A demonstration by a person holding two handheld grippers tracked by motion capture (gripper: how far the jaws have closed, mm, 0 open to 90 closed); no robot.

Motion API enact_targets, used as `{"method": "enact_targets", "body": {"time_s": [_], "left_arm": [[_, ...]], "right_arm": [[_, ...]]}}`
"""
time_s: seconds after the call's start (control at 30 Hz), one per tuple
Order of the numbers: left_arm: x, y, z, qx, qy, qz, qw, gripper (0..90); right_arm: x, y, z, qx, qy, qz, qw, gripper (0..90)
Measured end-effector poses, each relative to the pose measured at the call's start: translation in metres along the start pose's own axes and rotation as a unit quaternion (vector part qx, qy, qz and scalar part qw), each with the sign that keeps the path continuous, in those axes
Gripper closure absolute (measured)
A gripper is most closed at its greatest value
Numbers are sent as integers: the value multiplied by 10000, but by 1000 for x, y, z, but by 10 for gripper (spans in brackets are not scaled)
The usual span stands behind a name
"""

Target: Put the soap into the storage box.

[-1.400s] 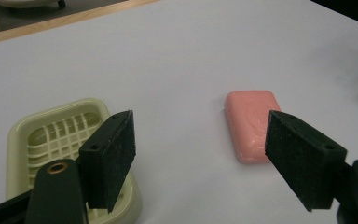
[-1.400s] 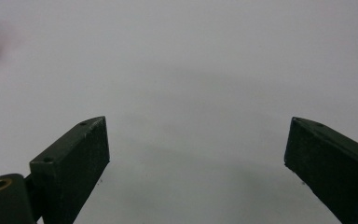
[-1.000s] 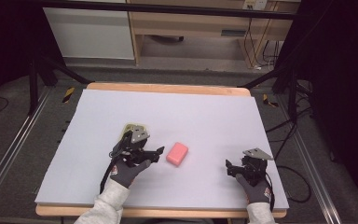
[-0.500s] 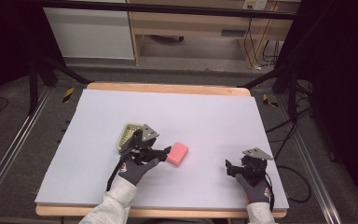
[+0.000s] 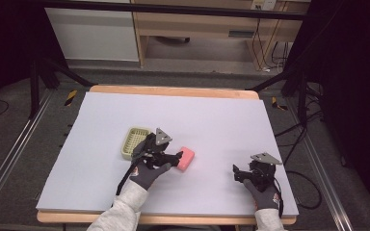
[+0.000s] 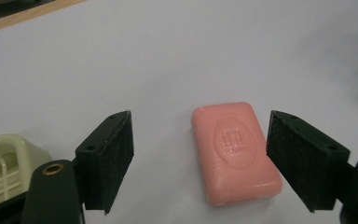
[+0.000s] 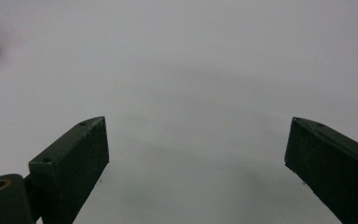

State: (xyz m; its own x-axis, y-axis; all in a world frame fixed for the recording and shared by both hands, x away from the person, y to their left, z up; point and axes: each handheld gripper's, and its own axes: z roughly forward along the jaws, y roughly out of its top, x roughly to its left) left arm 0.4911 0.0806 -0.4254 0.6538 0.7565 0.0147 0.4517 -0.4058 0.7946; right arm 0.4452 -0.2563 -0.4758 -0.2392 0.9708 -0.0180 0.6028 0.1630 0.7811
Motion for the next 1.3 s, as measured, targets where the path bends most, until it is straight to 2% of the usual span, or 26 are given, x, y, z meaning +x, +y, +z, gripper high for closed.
{"method": "enact_targets", "body": {"time_s": [0.57, 1.3], "left_arm": [[-10, 3, 11, 94, -107, 87, 9999, 220], [-24, 1, 37, 453, -138, 224, 9986, 202]], "right_arm": [[0, 0, 0, 21, 26, 18, 10000, 65], [0, 0, 0, 26, 50, 37, 10000, 65]]}}
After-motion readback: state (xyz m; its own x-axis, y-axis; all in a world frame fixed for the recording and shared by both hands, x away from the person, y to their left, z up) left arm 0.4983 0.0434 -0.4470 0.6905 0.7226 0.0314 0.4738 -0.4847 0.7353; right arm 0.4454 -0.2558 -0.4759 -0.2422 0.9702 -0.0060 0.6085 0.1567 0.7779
